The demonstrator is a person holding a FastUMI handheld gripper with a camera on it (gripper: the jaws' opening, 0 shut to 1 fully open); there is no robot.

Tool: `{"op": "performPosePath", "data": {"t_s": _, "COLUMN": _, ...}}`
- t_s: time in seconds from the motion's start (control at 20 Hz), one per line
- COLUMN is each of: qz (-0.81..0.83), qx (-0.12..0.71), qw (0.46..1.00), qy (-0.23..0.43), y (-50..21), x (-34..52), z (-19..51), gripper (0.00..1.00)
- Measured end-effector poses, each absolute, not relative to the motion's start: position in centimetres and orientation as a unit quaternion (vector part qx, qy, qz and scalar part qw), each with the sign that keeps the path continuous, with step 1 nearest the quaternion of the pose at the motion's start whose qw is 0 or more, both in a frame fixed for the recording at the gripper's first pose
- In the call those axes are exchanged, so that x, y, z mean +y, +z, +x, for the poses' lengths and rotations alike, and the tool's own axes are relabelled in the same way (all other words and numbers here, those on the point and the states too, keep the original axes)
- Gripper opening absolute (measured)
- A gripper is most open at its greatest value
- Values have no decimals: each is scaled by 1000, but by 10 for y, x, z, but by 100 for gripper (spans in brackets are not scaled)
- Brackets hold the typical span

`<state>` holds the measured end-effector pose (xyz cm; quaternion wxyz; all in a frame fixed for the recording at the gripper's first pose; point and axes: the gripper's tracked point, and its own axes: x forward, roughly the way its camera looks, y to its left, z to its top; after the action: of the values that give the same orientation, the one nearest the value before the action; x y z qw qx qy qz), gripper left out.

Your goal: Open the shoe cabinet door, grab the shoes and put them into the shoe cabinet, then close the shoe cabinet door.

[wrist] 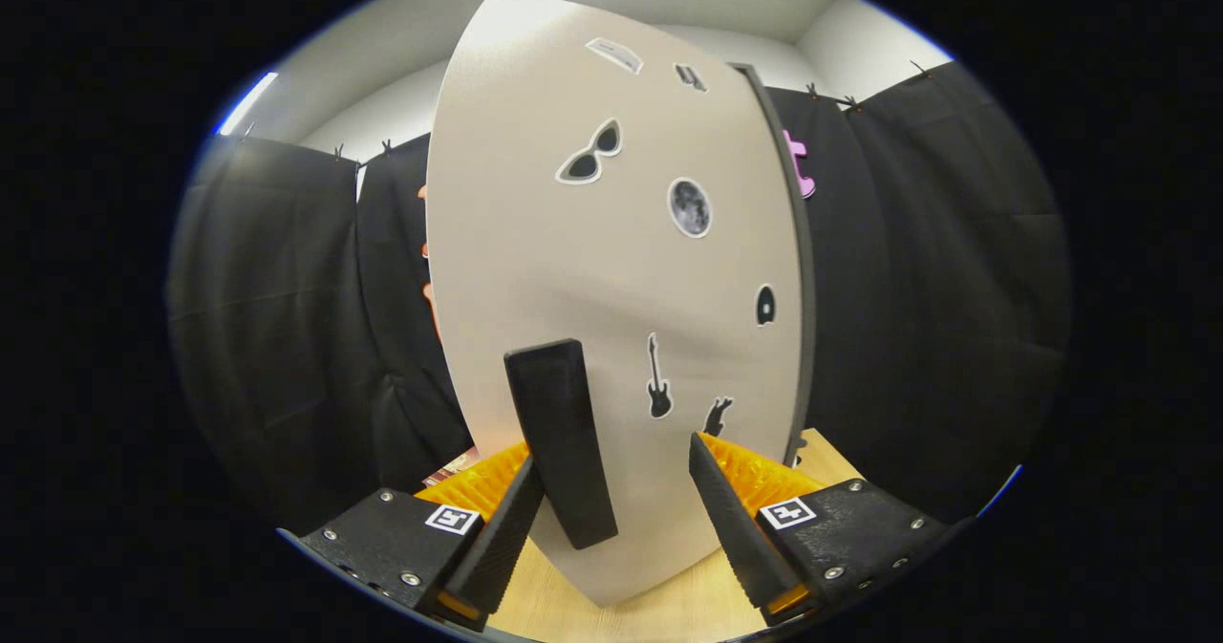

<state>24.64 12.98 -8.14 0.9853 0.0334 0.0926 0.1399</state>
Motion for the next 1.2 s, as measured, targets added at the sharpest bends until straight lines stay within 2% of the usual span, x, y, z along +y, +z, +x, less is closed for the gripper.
{"op": "performPosePath", "data": {"t_s": 0.8, "qz": 13, "qx": 84, "qw": 989, "qy": 124, "y": -86, "x": 209, "z": 336, "gripper": 92}}
{"op": "performPosePath", "data": {"t_s": 1.2, "qz": -14, "qx": 85, "qw": 988, "qy": 125, "y": -61, "x": 201, "z": 318, "gripper": 93}}
